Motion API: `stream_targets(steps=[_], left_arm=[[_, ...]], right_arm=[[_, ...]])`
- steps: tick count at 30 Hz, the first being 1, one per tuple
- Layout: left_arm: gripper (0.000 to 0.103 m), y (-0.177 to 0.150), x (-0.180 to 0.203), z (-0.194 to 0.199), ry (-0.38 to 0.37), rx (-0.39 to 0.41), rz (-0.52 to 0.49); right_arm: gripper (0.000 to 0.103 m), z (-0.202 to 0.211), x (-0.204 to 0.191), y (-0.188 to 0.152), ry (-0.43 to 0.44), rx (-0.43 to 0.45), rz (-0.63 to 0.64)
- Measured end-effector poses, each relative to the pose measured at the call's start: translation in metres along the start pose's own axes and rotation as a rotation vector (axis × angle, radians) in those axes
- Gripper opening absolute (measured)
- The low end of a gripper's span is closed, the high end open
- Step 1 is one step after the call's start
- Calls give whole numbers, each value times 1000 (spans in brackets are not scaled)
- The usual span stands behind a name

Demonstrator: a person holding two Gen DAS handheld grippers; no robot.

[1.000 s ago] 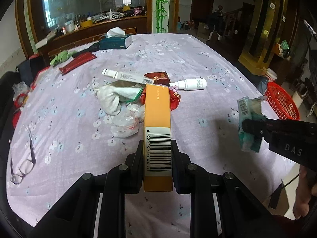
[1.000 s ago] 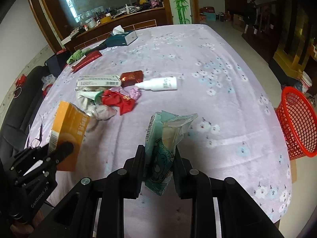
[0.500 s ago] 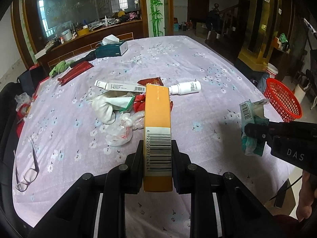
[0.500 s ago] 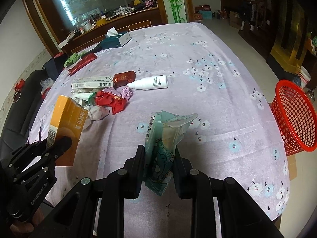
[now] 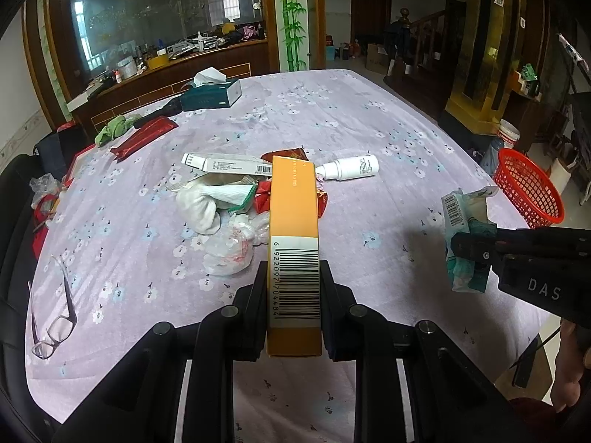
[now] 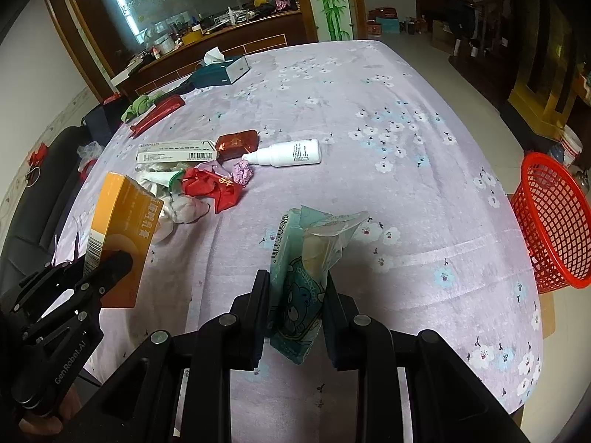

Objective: Collect trash
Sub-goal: 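Lift teal tissue pack with right gripper while left gripper holds orange box, then carry the orange box and teal tissue pack over the wastebasket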

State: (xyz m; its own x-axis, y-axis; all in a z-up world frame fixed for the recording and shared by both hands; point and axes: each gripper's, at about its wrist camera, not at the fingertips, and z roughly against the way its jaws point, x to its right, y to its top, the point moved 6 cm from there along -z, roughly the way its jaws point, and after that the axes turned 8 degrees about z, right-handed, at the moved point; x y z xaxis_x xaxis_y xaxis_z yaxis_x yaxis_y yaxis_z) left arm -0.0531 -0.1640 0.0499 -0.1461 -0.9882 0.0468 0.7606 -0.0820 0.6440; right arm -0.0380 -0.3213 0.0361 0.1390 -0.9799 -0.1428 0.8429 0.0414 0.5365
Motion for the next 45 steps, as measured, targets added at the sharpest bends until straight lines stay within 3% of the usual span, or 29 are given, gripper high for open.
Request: stream_targets(steps=[19, 29, 37, 45], left_arm=[[22, 1, -1, 2, -3, 8, -1], [22, 3, 16, 2, -43, 16, -28], [22, 9, 58, -1, -120, 3, -94], [22, 25, 153, -2, -291, -39, -229]], right_arm=[[28, -1, -1, -2, -24, -12, 11], [28, 9, 15, -7, -48, -6, -27], [28, 30, 70, -14, -82, 17, -161], [29, 73, 164, -24, -153, 76, -343]])
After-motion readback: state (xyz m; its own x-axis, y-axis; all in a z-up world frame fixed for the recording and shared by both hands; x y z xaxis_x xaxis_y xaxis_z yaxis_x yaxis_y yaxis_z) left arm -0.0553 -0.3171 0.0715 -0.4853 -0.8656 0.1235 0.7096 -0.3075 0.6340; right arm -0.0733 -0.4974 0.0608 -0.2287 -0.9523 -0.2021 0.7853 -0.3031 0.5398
